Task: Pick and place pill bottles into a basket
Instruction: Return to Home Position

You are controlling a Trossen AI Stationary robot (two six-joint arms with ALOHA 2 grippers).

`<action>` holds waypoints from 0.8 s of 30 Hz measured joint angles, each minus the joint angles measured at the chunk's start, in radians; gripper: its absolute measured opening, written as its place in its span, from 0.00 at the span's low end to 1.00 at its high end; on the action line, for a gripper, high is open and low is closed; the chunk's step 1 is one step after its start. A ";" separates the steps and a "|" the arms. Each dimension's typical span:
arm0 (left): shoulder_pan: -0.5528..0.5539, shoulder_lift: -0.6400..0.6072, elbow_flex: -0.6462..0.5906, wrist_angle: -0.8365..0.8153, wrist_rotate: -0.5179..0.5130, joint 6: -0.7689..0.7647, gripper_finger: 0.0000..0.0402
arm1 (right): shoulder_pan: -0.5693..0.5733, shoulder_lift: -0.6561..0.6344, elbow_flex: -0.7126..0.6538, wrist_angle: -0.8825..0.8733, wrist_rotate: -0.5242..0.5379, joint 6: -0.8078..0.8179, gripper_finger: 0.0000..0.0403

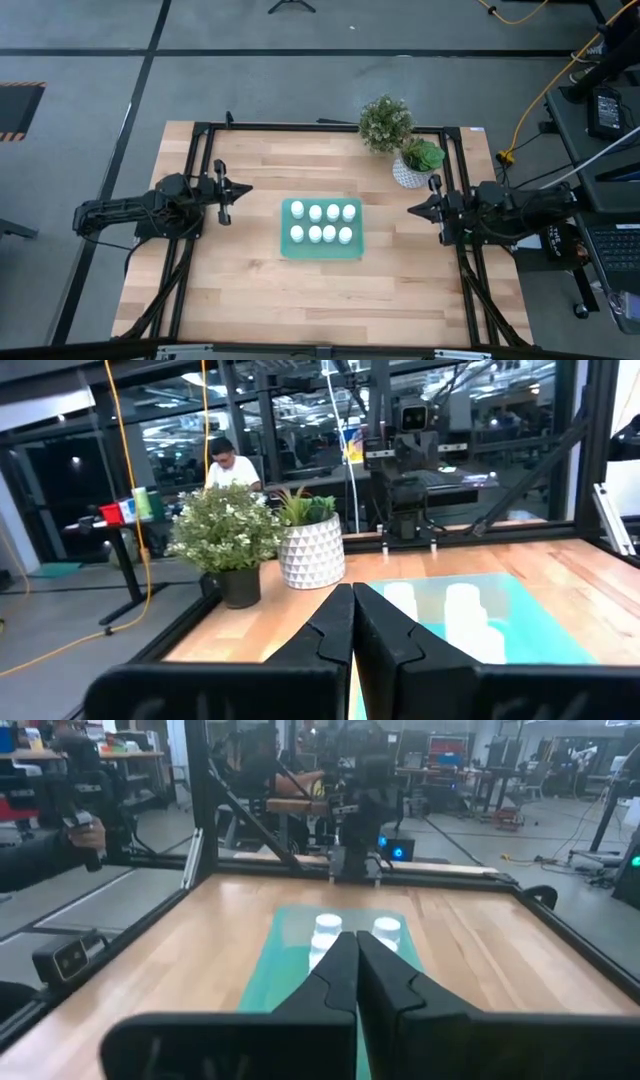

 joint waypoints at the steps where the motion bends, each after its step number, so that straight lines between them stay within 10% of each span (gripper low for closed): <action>1: 0.000 0.000 0.000 -0.001 0.000 0.000 0.00 | 0.000 -0.017 -0.014 -0.001 0.000 -0.005 0.00; 24: 0.001 0.003 0.000 -0.050 -0.239 0.054 0.00 | -0.031 -0.076 -0.184 0.180 0.075 -0.117 0.00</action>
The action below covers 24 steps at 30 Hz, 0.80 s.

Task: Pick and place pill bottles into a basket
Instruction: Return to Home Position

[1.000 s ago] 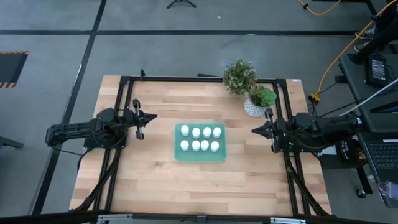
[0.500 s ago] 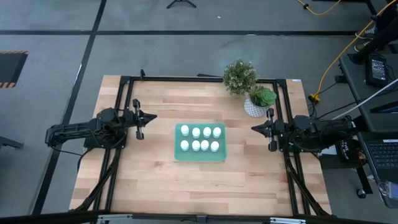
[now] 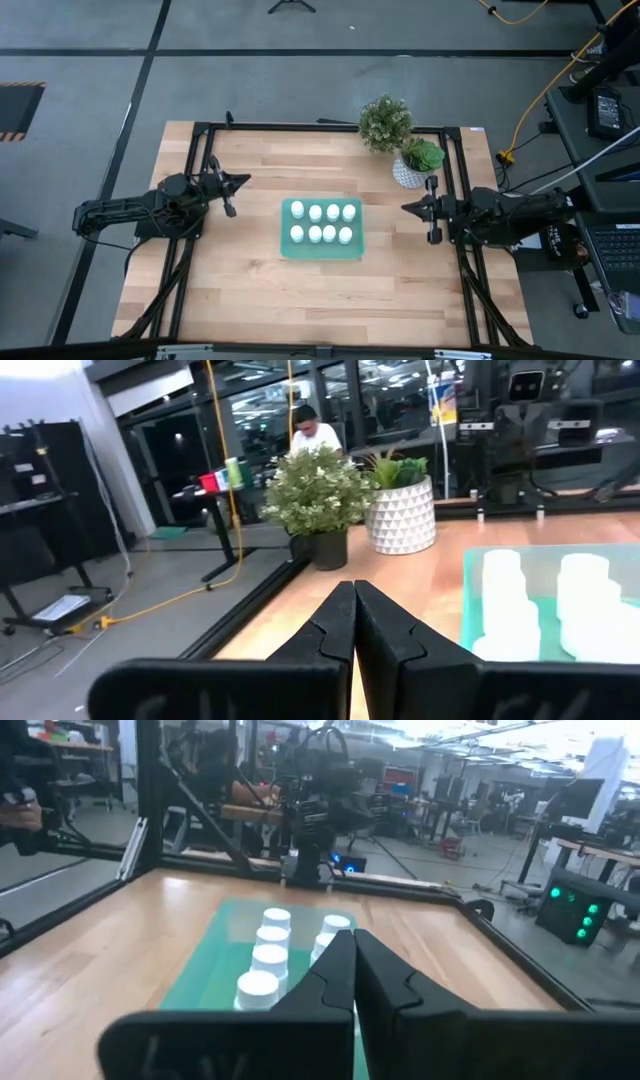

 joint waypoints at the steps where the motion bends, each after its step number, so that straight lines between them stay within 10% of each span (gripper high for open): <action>1: 0.000 0.000 0.000 0.001 -0.005 0.000 0.00 | -0.001 -0.001 0.000 0.001 0.004 0.010 0.00; 24: 0.000 0.001 0.000 0.014 -0.136 -0.095 0.00 | -0.002 0.001 0.000 -0.001 0.005 0.100 0.03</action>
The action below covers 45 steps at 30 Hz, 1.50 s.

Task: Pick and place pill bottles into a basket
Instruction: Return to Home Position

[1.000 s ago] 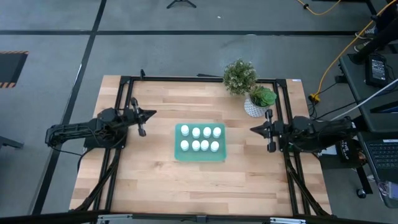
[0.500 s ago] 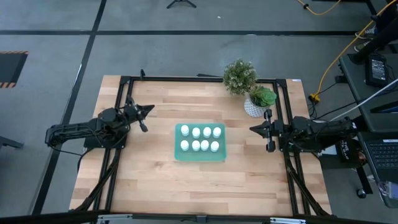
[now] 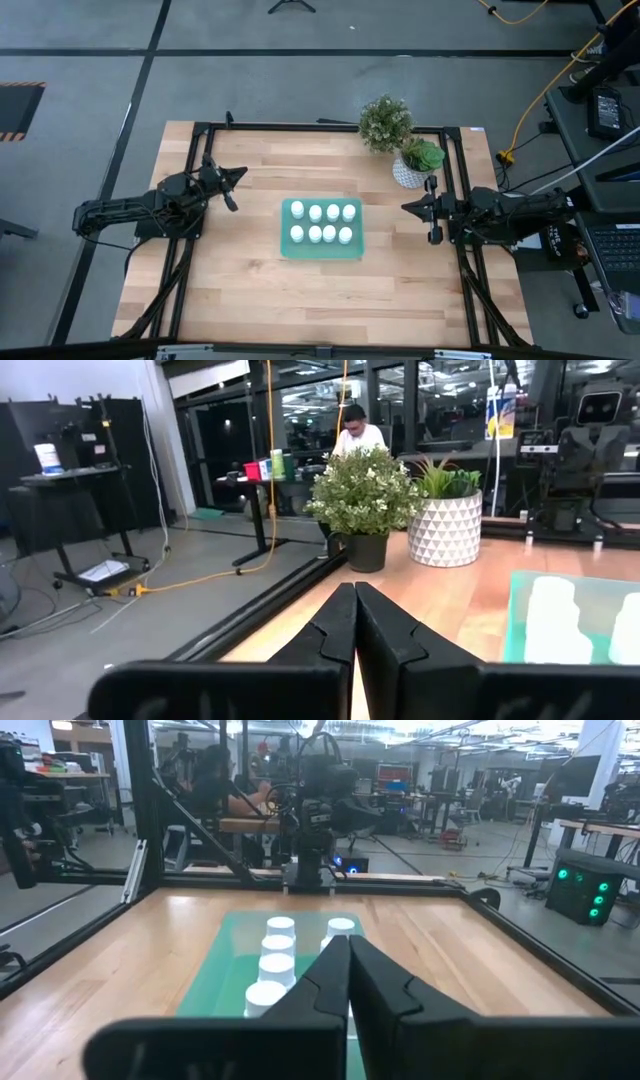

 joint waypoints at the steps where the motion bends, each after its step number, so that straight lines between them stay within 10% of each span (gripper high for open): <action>1: 0.000 0.000 0.000 0.000 0.000 0.004 0.00 | 0.000 0.000 0.000 0.000 0.000 0.001 0.03; 45: 0.000 0.000 0.000 0.000 0.002 0.008 0.03 | 0.000 -0.001 0.000 0.000 0.000 -0.004 0.05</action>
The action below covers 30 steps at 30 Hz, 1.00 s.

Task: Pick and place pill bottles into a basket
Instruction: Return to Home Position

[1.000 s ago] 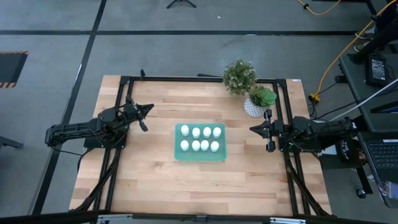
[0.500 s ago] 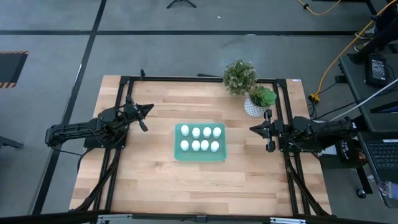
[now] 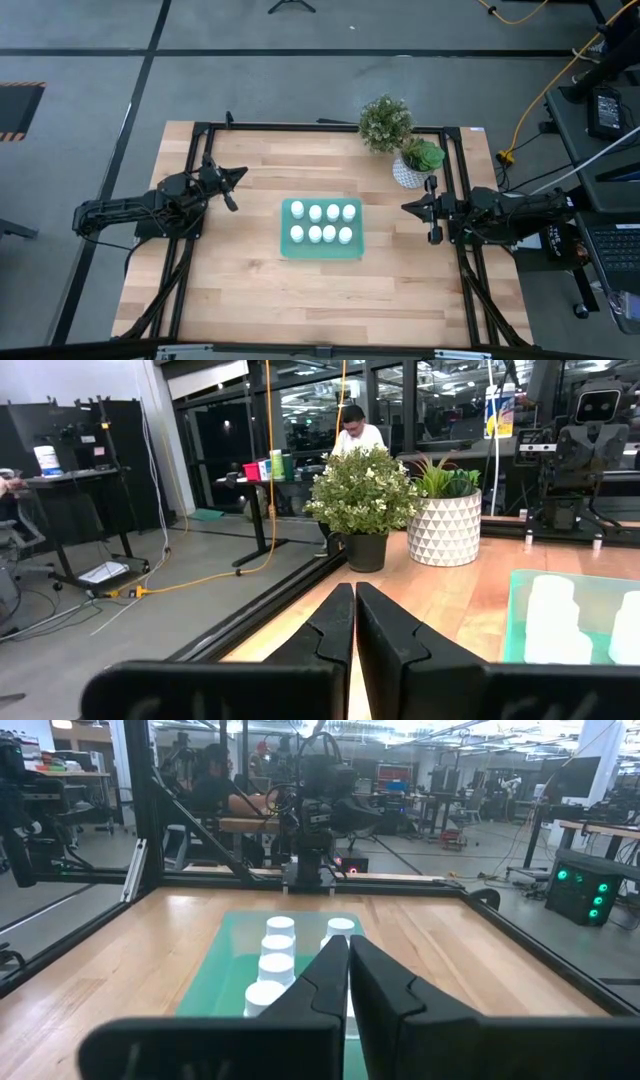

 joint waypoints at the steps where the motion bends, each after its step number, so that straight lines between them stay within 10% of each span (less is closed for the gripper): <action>1: 0.000 0.000 0.000 0.000 0.000 0.000 0.03 | 0.000 0.000 0.000 0.000 0.000 0.000 0.05; 30: 0.000 0.000 0.000 0.000 0.000 0.000 0.01 | 0.000 0.000 0.000 0.000 0.000 0.001 0.05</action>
